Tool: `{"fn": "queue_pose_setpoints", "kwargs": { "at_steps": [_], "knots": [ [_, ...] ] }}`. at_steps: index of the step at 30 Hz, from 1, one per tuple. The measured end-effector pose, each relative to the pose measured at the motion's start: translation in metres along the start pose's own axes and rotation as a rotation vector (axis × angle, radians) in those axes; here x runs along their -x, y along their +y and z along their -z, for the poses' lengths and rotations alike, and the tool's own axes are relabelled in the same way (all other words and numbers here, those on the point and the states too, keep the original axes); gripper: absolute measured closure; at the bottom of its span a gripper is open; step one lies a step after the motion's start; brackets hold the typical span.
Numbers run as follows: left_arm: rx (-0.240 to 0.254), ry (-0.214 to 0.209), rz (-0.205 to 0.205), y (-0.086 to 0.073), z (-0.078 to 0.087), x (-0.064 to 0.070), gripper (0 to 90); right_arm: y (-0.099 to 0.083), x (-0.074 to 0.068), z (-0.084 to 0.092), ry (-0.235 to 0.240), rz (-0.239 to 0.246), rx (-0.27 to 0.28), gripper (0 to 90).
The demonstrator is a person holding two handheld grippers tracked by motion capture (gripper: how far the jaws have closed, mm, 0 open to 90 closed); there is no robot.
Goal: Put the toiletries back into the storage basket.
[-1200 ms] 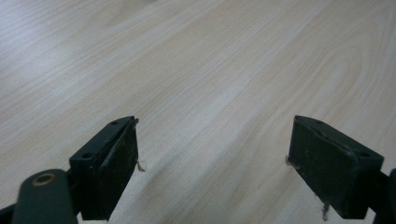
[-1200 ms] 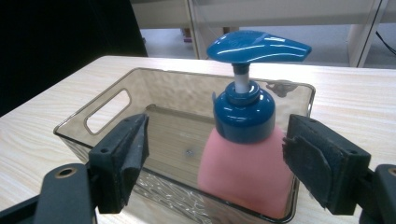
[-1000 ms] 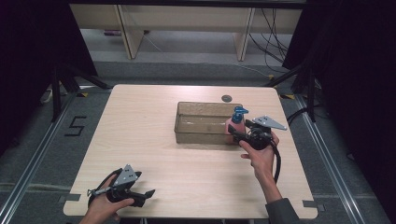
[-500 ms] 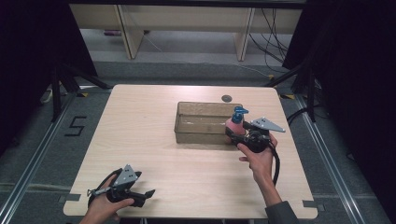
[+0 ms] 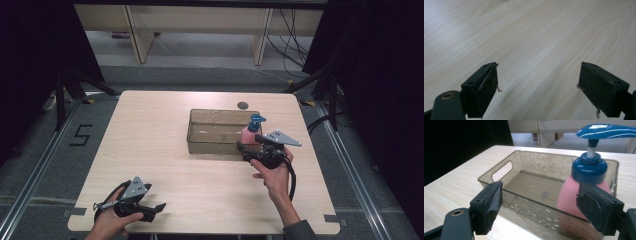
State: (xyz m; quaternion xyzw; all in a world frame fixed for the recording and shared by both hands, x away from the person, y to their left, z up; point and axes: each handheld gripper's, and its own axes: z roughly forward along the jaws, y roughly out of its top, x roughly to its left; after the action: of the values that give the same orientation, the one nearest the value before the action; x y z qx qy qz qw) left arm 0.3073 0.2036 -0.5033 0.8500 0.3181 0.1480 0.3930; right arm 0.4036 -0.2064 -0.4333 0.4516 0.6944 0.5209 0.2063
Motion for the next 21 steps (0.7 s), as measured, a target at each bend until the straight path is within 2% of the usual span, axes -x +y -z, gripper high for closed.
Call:
{"fn": "queue_pose_setpoints", "kwargs": {
  "at_steps": [3, 4, 6, 7, 8, 10, 12, 13, 14, 15, 16, 17, 18, 19, 20, 21],
  "knots": [
    [-0.001, 0.000, -0.003, 0.000, 0.000, 0.000, 15.4, -0.001, -0.003, 0.000, 0.010, -0.012, -0.007, 21.5],
    [-0.001, 0.001, -0.003, 0.000, 0.000, 0.000, 15.4, -0.002, -0.003, 0.000, 0.010, 0.008, -0.002, 21.5],
    [-0.001, 0.001, -0.003, 0.000, 0.000, 0.000, 15.4, -0.003, -0.006, 0.001, 0.023, -0.027, -0.011, 21.5],
    [-0.001, 0.000, -0.002, 0.000, 0.000, 0.000, 15.4, -0.003, -0.007, 0.001, 0.023, -0.017, -0.010, 21.5],
    [0.000, 0.000, -0.002, 0.000, 0.000, 0.000, 15.4, -0.004, -0.006, 0.001, 0.014, 0.014, -0.009, 21.5],
    [0.000, 0.000, 0.000, 0.000, 0.000, 0.000, 15.4, -0.005, -0.007, 0.002, 0.015, 0.008, -0.022, 21.5],
    [-0.001, 0.000, -0.002, 0.000, 0.000, 0.000, 15.4, -0.007, -0.009, 0.001, 0.034, -0.006, -0.010, 21.5],
    [-0.001, 0.000, -0.002, 0.000, 0.000, 0.000, 15.4, -0.007, -0.008, 0.002, 0.023, 0.015, -0.009, 21.6],
    [-0.001, 0.000, -0.002, 0.000, 0.000, 0.000, 15.4, -0.007, -0.010, 0.003, 0.038, -0.006, -0.025, 21.5],
    [-0.001, 0.000, -0.001, 0.000, 0.000, 0.000, 15.4, -0.008, -0.010, 0.003, 0.034, -0.011, -0.020, 21.6],
    [0.010, -0.009, 0.020, 0.000, -0.001, 0.001, 15.4, -0.009, -0.011, 0.002, 0.039, -0.005, -0.012, 21.5],
    [0.010, -0.011, 0.024, 0.000, -0.001, 0.002, 15.4, -0.009, -0.012, 0.004, 0.044, -0.006, -0.028, 21.5],
    [0.011, -0.010, 0.024, 0.000, -0.001, 0.002, 15.4, -0.010, -0.012, 0.004, 0.044, -0.003, -0.014, 21.6],
    [0.011, -0.010, 0.023, 0.000, -0.001, 0.002, 15.4, -0.011, -0.012, 0.004, 0.046, 0.001, -0.021, 21.6],
    [-0.002, -0.004, 0.002, 0.000, 0.000, 0.000, 15.4, -0.011, -0.013, 0.005, 0.032, 0.015, -0.026, 21.6],
    [-0.001, 0.001, -0.002, 0.000, 0.000, 0.000, 15.4, -0.012, -0.014, 0.004, 0.053, 0.006, -0.018, 21.4]
  ]
}}
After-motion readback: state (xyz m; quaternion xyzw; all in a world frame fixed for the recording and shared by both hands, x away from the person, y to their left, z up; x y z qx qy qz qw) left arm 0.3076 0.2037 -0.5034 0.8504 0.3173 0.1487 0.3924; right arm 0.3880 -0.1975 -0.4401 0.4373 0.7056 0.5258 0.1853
